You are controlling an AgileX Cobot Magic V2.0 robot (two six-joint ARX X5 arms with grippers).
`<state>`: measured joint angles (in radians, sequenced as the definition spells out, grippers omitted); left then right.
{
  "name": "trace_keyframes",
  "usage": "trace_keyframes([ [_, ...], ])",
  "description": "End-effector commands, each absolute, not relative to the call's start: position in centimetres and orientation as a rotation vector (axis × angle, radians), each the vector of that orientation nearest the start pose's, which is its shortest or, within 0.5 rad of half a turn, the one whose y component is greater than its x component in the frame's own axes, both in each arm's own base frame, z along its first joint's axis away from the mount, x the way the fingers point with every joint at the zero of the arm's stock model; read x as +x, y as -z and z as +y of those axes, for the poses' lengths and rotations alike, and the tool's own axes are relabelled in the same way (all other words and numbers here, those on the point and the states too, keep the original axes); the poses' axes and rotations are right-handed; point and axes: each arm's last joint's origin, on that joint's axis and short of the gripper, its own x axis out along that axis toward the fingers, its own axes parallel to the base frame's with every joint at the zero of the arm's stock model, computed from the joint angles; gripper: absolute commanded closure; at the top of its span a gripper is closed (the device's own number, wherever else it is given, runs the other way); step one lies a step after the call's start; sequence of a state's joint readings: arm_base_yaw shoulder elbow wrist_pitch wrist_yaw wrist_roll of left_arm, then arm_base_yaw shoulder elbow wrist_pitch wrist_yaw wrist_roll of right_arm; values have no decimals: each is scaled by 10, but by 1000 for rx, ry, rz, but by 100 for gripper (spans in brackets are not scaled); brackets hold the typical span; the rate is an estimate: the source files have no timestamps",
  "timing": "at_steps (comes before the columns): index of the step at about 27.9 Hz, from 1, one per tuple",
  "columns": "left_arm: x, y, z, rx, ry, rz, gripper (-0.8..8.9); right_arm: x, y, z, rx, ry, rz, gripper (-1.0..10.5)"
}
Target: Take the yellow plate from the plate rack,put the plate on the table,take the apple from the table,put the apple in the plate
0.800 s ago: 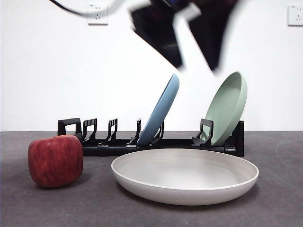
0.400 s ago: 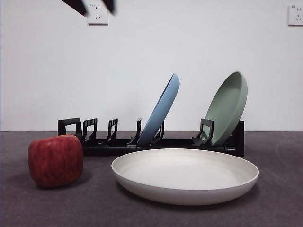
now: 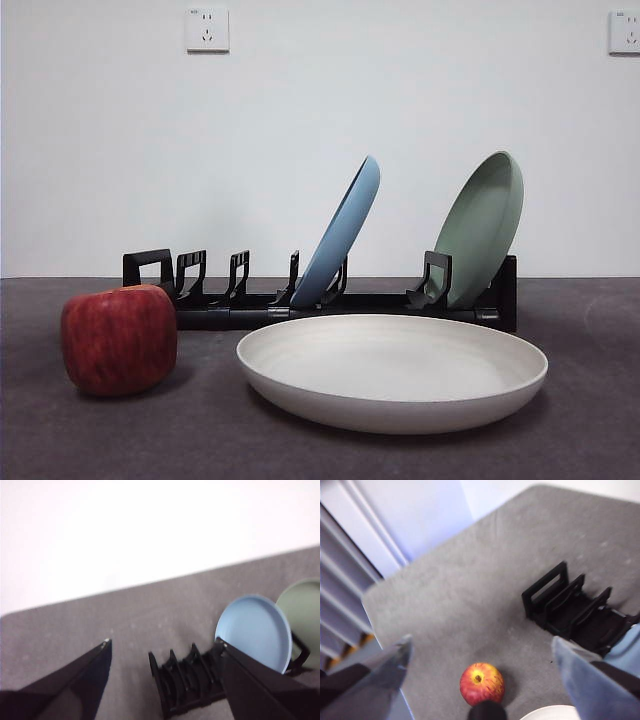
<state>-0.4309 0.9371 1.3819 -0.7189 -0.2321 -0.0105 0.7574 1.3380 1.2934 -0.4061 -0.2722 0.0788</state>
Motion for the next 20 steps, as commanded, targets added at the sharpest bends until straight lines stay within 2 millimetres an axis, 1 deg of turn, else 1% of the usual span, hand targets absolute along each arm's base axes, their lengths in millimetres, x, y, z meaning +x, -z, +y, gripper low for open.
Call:
trace_keyframes([
  [1,122,-456,-48,73,198,211,469,212,-355,231,-145,-999,506,405],
  [2,113,-458,-44,64,198,186,469,213,-349,243,-180,-1001,515,405],
  [7,75,-465,-27,36,198,102,469,221,-322,283,-293,-1026,584,406],
  [9,57,-465,-19,26,196,75,469,226,-300,304,-332,-1047,638,406],
  [11,44,-463,-13,25,196,72,469,232,-273,321,-377,-1060,697,406],
  [13,37,-461,-10,29,194,84,469,235,-248,334,-420,-1073,749,406],
  [15,34,-458,-8,32,194,107,469,236,-225,343,-458,-1077,800,406],
  [19,34,-454,-8,34,192,142,469,238,-188,355,-502,-1082,874,407],
  [20,34,-454,-8,34,192,142,469,239,-182,356,-506,-1080,882,411],
])
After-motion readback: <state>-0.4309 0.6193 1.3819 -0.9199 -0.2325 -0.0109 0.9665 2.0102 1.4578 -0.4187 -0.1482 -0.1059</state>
